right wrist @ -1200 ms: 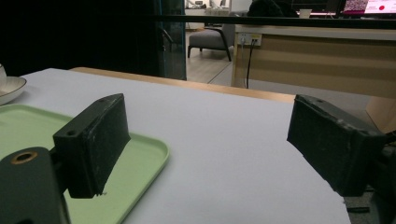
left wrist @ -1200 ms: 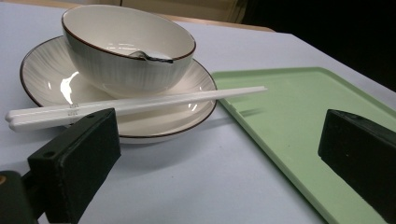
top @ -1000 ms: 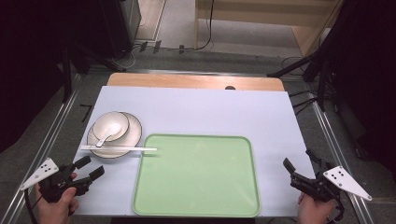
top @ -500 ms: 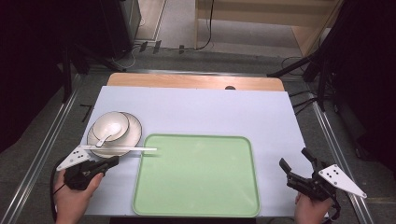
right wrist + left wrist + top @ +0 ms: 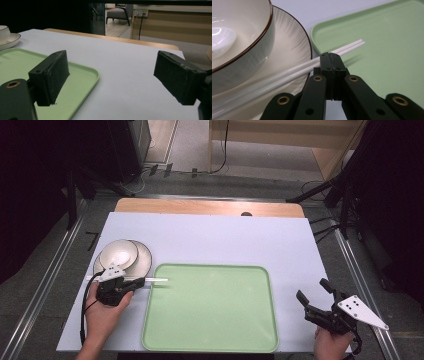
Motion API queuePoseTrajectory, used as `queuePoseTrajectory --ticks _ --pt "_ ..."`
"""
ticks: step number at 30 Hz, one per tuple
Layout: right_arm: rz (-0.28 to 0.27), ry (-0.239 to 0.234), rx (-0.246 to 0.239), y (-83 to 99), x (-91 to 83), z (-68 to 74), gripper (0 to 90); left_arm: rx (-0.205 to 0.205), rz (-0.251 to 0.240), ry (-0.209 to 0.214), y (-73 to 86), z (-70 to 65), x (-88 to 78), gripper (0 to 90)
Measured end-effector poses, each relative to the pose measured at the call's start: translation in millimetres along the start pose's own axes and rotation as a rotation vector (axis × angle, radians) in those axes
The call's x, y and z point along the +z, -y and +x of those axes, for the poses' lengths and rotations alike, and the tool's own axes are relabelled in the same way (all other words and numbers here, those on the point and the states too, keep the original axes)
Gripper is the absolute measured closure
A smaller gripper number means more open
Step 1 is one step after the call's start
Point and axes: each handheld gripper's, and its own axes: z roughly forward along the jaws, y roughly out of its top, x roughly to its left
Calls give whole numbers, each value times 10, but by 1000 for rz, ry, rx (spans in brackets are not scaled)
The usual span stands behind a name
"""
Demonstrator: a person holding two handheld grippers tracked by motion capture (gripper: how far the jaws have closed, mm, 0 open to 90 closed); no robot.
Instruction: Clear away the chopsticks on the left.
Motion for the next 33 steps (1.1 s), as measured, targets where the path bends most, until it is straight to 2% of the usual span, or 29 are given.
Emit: queuePoseTrajectory --ticks 8,12,15,19,33 --pt "9 -3 7 11 5 -14 128 0 27 -37 -100 15 156 900" --pt "15 -8 10 17 14 -13 128 -7 23 -42 -143 24 201 900" --pt "18 -12 7 19 22 -11 128 6 33 -64 -198 1 243 900" --pt "22 -15 9 21 26 -7 128 -12 23 -68 -267 22 262 900" --pt "31 -22 13 39 46 -14 128 -16 37 -116 -436 80 426 900"
